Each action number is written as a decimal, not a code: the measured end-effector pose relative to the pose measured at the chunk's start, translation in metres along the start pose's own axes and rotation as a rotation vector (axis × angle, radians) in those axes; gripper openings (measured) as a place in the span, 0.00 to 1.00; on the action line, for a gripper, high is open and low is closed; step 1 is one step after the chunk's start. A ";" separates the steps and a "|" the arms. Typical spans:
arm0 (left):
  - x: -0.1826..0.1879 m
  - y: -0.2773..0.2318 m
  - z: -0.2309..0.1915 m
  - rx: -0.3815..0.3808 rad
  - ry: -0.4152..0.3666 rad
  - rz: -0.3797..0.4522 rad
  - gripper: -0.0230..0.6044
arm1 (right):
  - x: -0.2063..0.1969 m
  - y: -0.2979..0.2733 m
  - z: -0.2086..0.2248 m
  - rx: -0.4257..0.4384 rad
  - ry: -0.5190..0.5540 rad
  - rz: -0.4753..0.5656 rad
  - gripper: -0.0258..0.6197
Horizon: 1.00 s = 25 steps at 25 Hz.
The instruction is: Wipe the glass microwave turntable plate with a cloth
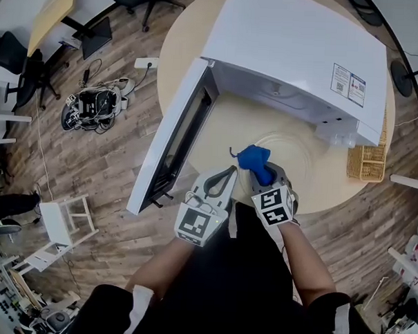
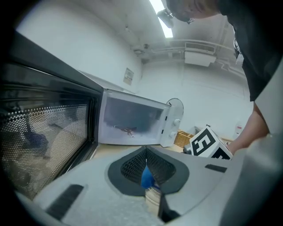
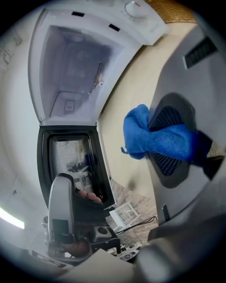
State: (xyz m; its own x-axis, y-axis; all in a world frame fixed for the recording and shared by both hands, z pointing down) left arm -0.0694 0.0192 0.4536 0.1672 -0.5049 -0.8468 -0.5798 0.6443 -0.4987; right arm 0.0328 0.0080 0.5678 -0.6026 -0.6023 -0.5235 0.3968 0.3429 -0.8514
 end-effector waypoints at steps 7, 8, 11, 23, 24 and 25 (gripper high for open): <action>-0.002 -0.002 0.003 -0.014 -0.002 -0.004 0.05 | -0.010 0.009 0.027 -0.076 -0.033 -0.013 0.21; -0.002 -0.003 0.004 -0.020 -0.004 -0.005 0.05 | -0.013 0.011 0.034 -0.091 -0.048 -0.016 0.21; -0.001 -0.007 0.009 -0.038 -0.001 -0.004 0.05 | -0.023 0.018 0.054 -0.133 -0.090 -0.025 0.21; 0.000 -0.013 0.023 -0.084 -0.038 -0.023 0.05 | -0.080 0.052 0.114 -0.364 -0.257 -0.074 0.20; 0.001 -0.013 0.024 -0.084 -0.046 -0.021 0.05 | -0.083 0.055 0.116 -0.378 -0.264 -0.076 0.20; 0.003 -0.012 0.025 -0.086 -0.056 -0.020 0.05 | -0.086 0.057 0.118 -0.389 -0.270 -0.075 0.20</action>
State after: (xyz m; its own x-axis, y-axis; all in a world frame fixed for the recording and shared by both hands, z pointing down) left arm -0.0420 0.0246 0.4522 0.2219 -0.4827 -0.8472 -0.6421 0.5815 -0.4995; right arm 0.1889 -0.0060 0.5678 -0.3975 -0.7838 -0.4772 0.0397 0.5049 -0.8623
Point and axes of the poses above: the fingertips, and each gripper's own axes: y backward along the fingers, z to its right, x out of its top, the point moved 4 cm from there along y, backward along the fingers, and after that the axes turned 10 degrees about -z, right-handed, at the moved point
